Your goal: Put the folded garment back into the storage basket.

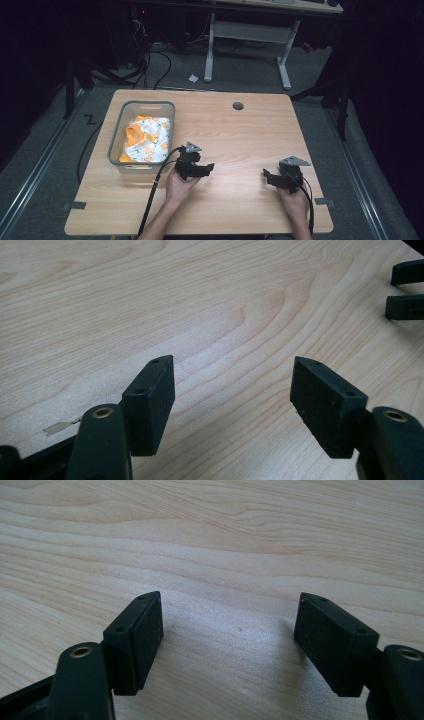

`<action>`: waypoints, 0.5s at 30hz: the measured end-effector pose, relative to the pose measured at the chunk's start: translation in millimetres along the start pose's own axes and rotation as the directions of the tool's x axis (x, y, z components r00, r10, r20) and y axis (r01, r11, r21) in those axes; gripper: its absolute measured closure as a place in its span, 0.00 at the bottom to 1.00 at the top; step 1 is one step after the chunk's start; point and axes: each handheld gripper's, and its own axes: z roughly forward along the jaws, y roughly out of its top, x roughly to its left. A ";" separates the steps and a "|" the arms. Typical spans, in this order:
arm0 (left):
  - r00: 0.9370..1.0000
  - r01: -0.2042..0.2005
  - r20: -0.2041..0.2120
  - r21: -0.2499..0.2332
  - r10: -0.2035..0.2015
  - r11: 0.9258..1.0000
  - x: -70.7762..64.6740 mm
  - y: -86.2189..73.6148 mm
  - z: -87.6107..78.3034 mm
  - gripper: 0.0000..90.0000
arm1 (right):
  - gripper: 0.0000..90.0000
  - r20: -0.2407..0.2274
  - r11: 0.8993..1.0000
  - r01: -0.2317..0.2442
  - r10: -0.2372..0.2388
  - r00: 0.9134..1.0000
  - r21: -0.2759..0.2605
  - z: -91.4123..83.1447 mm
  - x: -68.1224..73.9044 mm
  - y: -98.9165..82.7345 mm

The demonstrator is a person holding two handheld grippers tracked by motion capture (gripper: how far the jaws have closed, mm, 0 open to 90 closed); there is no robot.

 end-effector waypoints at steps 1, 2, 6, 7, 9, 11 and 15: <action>1.000 -0.001 -0.002 0.000 0.001 1.000 -0.1 -0.2 0.7 0.39 | 0.31 0.000 1.000 0.000 0.000 1.000 0.000 0.0 0.0 0.0; 1.000 0.000 -0.005 0.002 0.000 1.000 -0.1 -0.6 2.6 0.39 | 0.31 0.000 1.000 0.000 0.000 1.000 0.000 0.0 0.0 0.0; 1.000 -0.020 -0.023 0.016 0.020 1.000 -0.8 -2.3 8.2 0.39 | 0.31 0.000 1.000 0.000 0.000 1.000 0.000 0.0 0.0 0.0; 0.999 -0.032 -0.033 0.022 0.033 0.999 -1.1 -2.8 9.7 0.39 | 0.31 0.000 1.000 0.000 0.000 1.000 0.000 0.0 0.0 0.0; 0.997 -0.051 -0.052 0.036 0.053 0.998 0.0 -3.8 11.7 0.39 | 0.31 0.000 1.000 0.000 0.000 1.000 0.000 0.0 0.0 0.0; 0.995 -0.062 -0.081 0.043 0.066 0.997 0.9 -4.6 13.2 0.38 | 0.31 0.000 1.000 0.000 0.000 1.000 0.000 0.0 0.0 0.0; 0.993 -0.062 -0.101 0.037 0.065 0.997 2.1 -6.6 15.3 0.38 | 0.31 0.000 1.000 0.000 0.000 1.000 0.000 0.0 0.0 0.0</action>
